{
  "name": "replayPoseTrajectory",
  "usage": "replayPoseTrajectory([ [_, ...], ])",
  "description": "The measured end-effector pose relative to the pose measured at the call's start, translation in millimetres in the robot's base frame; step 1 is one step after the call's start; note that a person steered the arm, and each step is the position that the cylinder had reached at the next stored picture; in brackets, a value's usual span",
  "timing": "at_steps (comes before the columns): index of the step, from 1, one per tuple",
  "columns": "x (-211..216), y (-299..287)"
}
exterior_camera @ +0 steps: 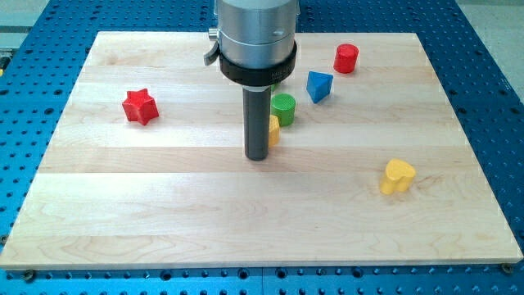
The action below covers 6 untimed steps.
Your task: Push the hexagon diagonally to the triangle
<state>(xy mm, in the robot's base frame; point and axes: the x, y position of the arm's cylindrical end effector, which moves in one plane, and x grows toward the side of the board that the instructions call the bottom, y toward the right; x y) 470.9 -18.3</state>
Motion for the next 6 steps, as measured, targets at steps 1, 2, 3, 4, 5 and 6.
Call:
replayPoseTrajectory([
  [1, -30, -16],
  [2, -62, -16],
  [3, -59, -2],
  [4, -42, 19],
  [5, -40, 21],
  [6, -36, -48],
])
